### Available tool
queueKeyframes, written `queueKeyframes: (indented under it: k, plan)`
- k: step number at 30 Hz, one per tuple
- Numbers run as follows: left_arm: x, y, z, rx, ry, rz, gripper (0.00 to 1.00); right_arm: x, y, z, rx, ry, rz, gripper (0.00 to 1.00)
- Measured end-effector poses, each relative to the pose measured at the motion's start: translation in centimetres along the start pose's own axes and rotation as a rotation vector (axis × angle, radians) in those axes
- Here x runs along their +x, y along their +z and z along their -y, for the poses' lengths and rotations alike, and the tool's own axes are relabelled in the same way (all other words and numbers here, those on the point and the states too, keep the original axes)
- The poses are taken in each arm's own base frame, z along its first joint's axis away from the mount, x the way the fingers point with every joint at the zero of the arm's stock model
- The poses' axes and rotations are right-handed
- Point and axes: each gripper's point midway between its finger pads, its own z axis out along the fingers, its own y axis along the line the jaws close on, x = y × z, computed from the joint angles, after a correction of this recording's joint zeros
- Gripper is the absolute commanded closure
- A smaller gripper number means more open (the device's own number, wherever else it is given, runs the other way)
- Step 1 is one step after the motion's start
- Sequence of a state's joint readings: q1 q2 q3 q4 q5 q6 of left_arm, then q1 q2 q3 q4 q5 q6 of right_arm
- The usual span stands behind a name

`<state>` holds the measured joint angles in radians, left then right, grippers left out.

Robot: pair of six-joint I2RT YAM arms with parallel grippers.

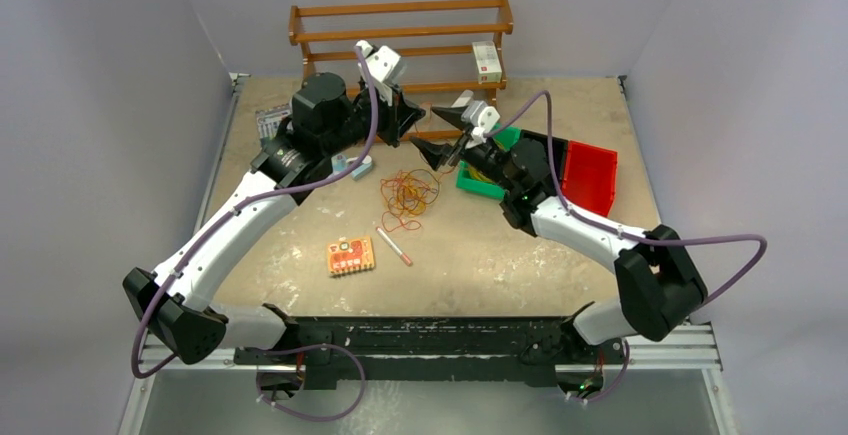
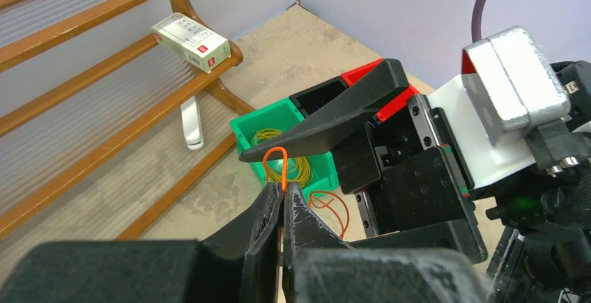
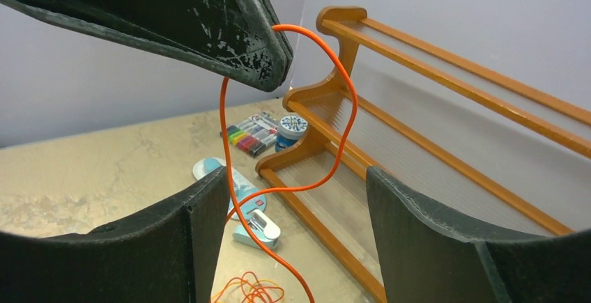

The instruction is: Untangle the cables

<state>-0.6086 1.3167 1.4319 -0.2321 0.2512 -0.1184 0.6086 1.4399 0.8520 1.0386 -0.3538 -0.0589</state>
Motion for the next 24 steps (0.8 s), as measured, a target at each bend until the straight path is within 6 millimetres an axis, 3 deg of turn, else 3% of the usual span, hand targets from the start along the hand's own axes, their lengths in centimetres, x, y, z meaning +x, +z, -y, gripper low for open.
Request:
queueKeyframes:
  k: [5,12,14,18,22,24]
  plan:
    - [0.0,0.0,0.0,0.000,0.001,0.000,1.00,1.0,0.2,0.0,-0.001,0.022,-0.035,0.39]
    - [-0.2,-0.1,0.0,0.000,0.005,0.009,1.00,2.0,0.7,-0.1,-0.011,0.060,-0.070,0.62]
    - [-0.3,-0.2,0.0,0.000,0.006,0.012,1.00,2.1,0.8,-0.2,-0.015,0.069,-0.078,0.71]
    - [-0.4,-0.3,0.0,-0.006,0.007,0.015,1.00,2.4,0.8,-0.6,-0.035,0.092,-0.097,1.00]
    - [-0.4,-0.3,-0.5,-0.033,0.002,0.017,1.00,3.0,0.5,-1.1,-0.048,0.129,-0.124,1.00]
    - [-0.3,-0.3,-0.7,-0.049,-0.006,0.016,0.95,2.9,0.4,-1.2,-0.047,0.138,-0.132,1.00]
